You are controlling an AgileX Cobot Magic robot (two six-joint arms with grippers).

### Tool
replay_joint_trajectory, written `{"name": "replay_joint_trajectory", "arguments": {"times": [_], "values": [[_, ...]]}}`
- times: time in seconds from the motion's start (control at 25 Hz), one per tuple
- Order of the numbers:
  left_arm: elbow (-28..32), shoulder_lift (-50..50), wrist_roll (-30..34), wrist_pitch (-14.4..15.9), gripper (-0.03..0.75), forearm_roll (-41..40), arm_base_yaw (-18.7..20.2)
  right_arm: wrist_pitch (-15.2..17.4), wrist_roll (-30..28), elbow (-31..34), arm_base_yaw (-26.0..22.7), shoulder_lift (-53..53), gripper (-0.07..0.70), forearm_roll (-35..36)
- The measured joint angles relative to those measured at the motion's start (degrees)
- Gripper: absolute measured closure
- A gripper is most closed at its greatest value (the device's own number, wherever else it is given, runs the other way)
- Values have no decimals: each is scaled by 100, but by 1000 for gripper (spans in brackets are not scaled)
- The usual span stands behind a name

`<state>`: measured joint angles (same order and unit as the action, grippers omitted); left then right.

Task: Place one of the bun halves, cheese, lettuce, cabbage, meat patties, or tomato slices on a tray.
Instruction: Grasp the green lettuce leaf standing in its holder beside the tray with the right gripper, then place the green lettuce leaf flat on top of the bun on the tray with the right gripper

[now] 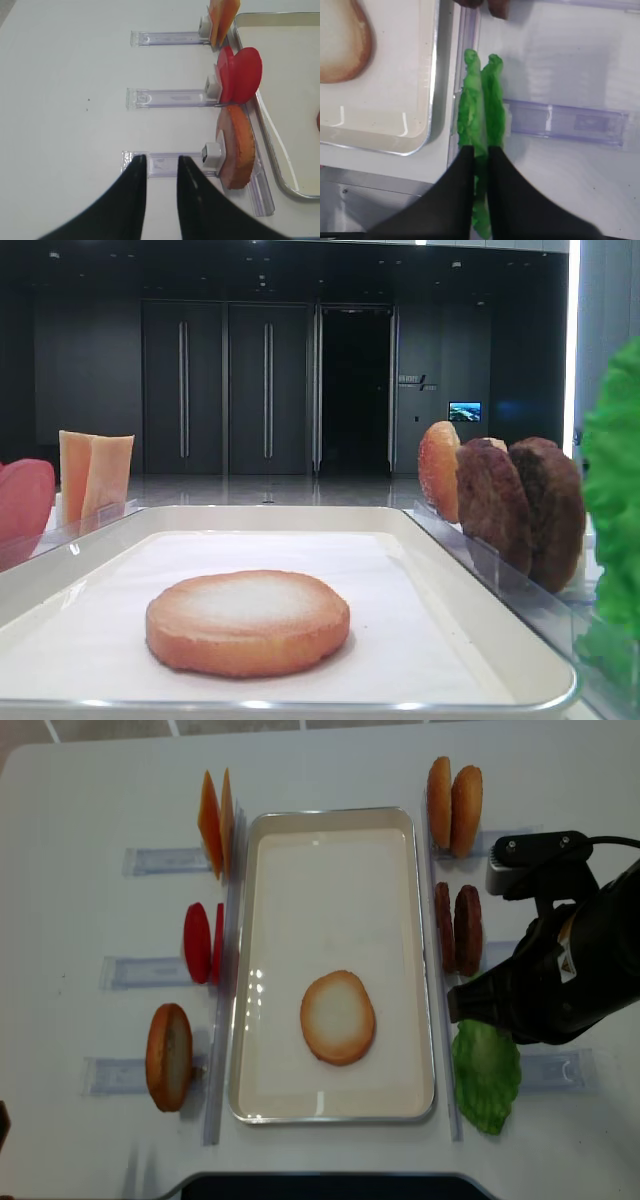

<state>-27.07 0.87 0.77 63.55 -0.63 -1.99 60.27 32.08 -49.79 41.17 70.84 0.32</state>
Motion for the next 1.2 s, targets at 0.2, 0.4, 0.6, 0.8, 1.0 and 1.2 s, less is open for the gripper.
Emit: {"name": "replay_joint_trajectory", "arguments": {"times": [0.2,0.4,0.6,0.8,1.0,1.2], "values": [[0,0,0,0,556,0,0,31,-134,-252,0,-412,558,279],[0,0,0,0,556,0,0,-64,-684,-435,0,-518,558,959],[0,0,0,0,556,0,0,-848,-1779,-473,0,-451,558,2072],[0,0,0,0,556,0,0,-1623,-2945,-491,0,-8,559,3224],[0,0,0,0,556,0,0,-2053,-4254,-491,0,583,559,4499],[0,0,0,0,556,0,0,-2111,-5399,-491,0,1203,559,5609]]}}
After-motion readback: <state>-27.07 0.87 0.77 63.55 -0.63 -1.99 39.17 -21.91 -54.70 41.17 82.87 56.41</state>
